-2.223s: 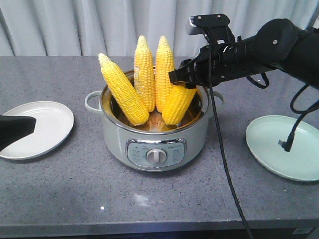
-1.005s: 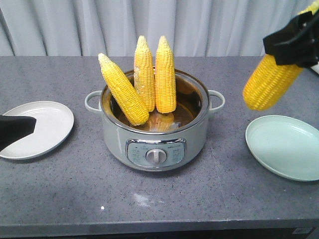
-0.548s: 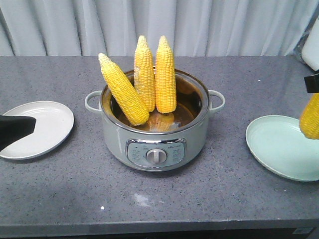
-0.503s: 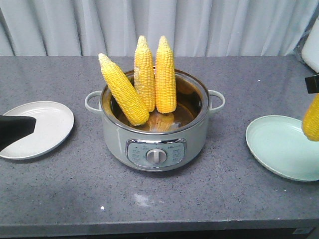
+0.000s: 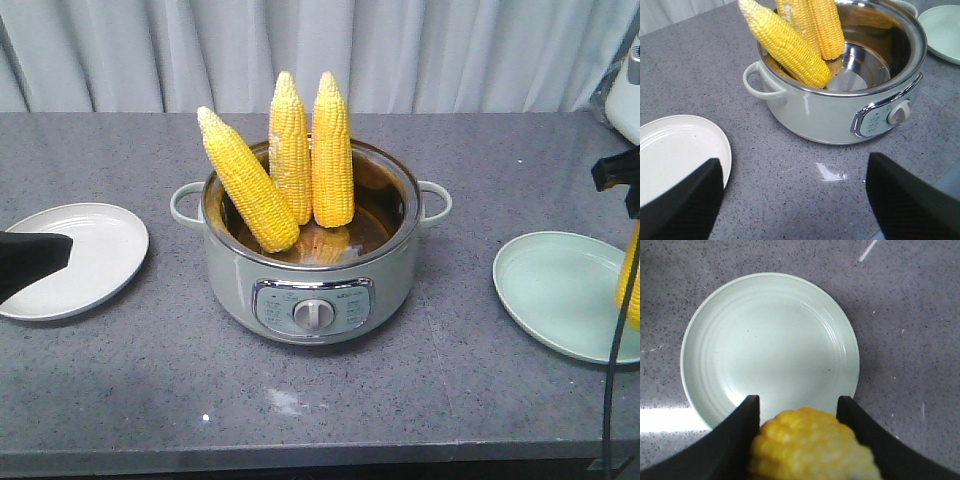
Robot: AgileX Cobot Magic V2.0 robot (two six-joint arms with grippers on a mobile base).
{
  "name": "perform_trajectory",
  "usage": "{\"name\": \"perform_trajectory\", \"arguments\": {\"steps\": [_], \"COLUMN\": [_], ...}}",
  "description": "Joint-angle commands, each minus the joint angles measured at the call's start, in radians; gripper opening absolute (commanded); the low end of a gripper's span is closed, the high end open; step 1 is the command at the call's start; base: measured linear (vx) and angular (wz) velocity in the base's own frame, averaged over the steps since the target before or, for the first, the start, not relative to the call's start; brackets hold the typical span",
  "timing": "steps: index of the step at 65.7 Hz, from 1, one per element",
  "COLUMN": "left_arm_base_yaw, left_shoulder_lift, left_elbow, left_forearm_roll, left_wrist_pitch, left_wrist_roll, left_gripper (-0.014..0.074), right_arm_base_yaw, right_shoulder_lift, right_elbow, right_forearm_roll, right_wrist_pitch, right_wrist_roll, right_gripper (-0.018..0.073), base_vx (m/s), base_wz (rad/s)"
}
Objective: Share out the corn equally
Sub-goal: 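Lower the corn onto the pale green plate and open the right gripper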
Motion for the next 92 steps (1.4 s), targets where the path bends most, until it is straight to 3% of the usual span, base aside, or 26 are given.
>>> {"name": "perform_trajectory", "arguments": {"steps": [1, 34, 63, 75, 81, 92], "left_arm_base_yaw": [-0.006, -0.006, -0.006, -0.006, -0.006, -0.006], "left_shoulder_lift": [-0.004, -0.004, -0.004, -0.004, -0.004, -0.004], "left_elbow": [-0.029, -0.029, -0.029, -0.029, -0.029, -0.029], "left_forearm_roll": [-0.035, -0.035, -0.035, -0.035, -0.035, -0.035], "left_wrist_pitch": [-0.058, -0.058, -0.058, -0.058, -0.058, -0.058], "left_wrist_roll": [-0.002, -0.002, -0.002, -0.002, -0.002, -0.002], "left_gripper": [0.0554, 0.0554, 0.0554, 0.0554, 0.0554, 0.0554], "right_arm_base_yaw": [-0.007, -0.007, -0.007, -0.007, -0.003, -0.002], "right_shoulder_lift": [0.033, 0.267, 0.299, 0.261, 0.213, 0.028], "right_elbow": [-0.078, -0.134, -0.134, -0.134, -0.129, 0.041], "right_forearm_roll": [-0.009, -0.01, -0.014, -0.007, 0.042, 0.118], "right_wrist_pitch": [0.028, 0.017, -0.062, -0.088, -0.105, -0.272], "right_wrist_roll": [-0.021, -0.05, -0.051, -0.04, -0.033, -0.04], "right_gripper": [0.0216, 0.0257, 0.0573, 0.0592, 0.0585, 0.0585], "base_vx": [0.0, 0.0, 0.0, 0.0, 0.0, 0.0], "base_wz": [0.0, 0.0, 0.0, 0.0, 0.0, 0.0]}}
